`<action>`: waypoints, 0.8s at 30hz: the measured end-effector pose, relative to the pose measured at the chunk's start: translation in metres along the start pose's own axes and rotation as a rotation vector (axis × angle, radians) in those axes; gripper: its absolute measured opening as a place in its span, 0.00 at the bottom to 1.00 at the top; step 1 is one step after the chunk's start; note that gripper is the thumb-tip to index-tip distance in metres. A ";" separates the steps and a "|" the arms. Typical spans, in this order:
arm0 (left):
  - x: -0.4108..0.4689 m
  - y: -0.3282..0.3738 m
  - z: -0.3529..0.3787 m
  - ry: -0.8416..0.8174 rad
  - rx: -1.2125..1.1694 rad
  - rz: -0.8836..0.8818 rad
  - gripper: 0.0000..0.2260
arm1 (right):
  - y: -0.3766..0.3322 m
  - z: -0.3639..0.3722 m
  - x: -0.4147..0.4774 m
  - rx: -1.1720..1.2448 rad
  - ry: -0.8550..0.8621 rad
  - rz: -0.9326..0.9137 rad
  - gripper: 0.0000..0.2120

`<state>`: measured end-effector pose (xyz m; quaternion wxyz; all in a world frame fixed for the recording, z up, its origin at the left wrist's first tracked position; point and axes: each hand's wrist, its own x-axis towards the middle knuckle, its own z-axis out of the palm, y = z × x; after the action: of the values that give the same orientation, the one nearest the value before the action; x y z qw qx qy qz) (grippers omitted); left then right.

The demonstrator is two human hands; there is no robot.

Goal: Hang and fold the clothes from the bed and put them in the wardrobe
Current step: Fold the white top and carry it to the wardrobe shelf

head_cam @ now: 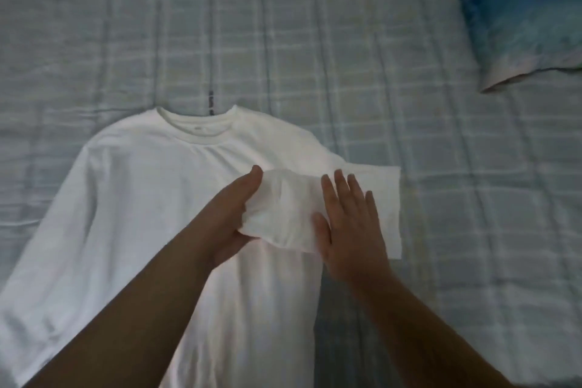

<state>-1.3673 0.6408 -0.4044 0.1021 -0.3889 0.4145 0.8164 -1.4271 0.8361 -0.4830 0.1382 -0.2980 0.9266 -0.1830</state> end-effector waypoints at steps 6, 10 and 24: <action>-0.007 0.034 -0.162 0.208 -0.173 0.009 0.24 | -0.090 0.050 0.040 -0.218 -0.076 -0.090 0.29; -0.005 0.040 -0.251 0.189 -0.205 -0.065 0.31 | -0.128 0.089 0.053 -0.319 -0.165 -0.045 0.30; 0.008 0.028 -0.356 0.583 0.788 0.189 0.15 | -0.180 0.152 0.055 -0.401 -0.166 0.098 0.31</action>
<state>-1.1906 0.3526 -0.5198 0.0468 -0.4937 0.7361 0.4607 -1.3242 0.6280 -0.5512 0.1606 -0.2880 0.9433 0.0369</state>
